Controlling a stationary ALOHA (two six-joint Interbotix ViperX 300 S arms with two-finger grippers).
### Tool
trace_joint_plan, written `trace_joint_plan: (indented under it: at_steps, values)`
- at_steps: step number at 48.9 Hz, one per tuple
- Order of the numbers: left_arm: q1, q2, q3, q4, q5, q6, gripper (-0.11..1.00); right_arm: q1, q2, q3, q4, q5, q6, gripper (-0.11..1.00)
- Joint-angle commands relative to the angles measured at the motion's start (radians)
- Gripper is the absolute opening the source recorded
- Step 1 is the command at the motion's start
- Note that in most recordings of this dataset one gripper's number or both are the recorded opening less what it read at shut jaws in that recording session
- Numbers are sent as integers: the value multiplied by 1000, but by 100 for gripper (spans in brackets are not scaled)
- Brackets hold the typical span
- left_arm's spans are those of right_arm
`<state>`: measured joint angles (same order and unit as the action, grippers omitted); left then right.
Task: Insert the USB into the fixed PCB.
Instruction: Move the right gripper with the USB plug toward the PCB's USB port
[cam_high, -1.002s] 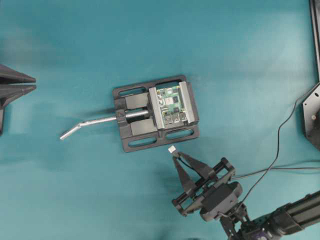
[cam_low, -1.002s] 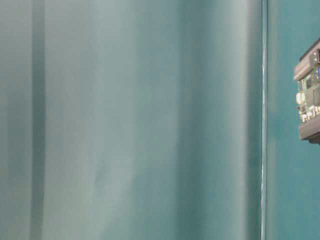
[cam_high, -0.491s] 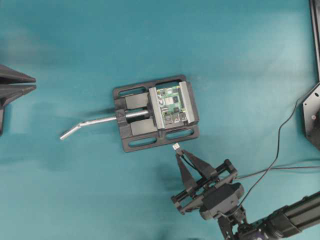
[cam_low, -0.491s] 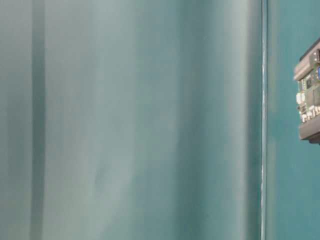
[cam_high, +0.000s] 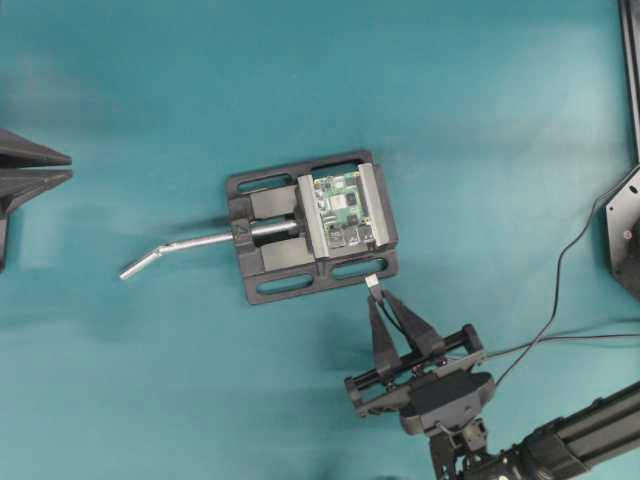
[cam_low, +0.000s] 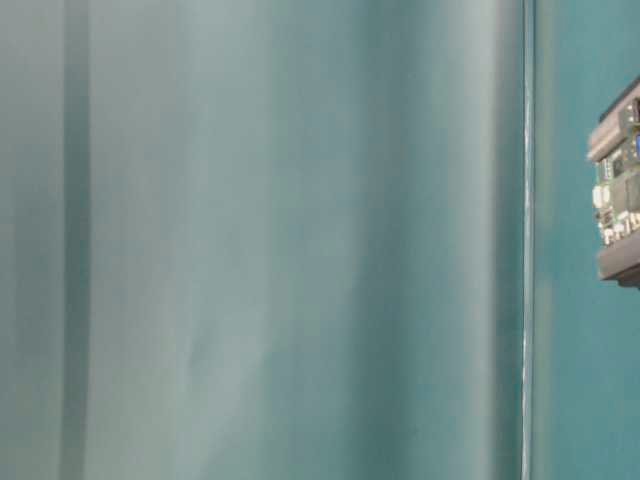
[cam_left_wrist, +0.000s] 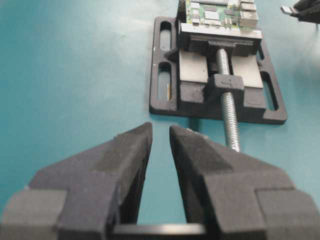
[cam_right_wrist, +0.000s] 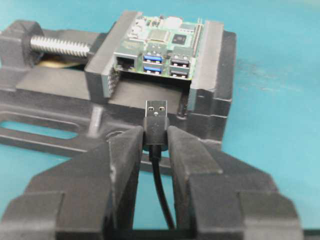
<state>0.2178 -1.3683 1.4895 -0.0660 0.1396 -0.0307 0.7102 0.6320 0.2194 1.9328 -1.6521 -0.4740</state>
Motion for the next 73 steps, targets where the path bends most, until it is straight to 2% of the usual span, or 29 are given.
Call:
trace_joint_plan:
  at_steps: [1, 26, 53, 73]
  values:
    - [3, 8, -28, 3, -6, -3, 28, -6, -11, -28, -2, -20, 2, 21]
    - [3, 8, -26, 3, -6, -3, 28, -17, 17, -71, 55, -69, 2, 21]
    - [5, 8, -28, 3, -6, -3, 28, -23, 17, -72, 51, -80, 6, 21]
    - [3, 6, -28, 3, -6, -3, 28, -49, 17, -81, 25, -83, 6, 21]
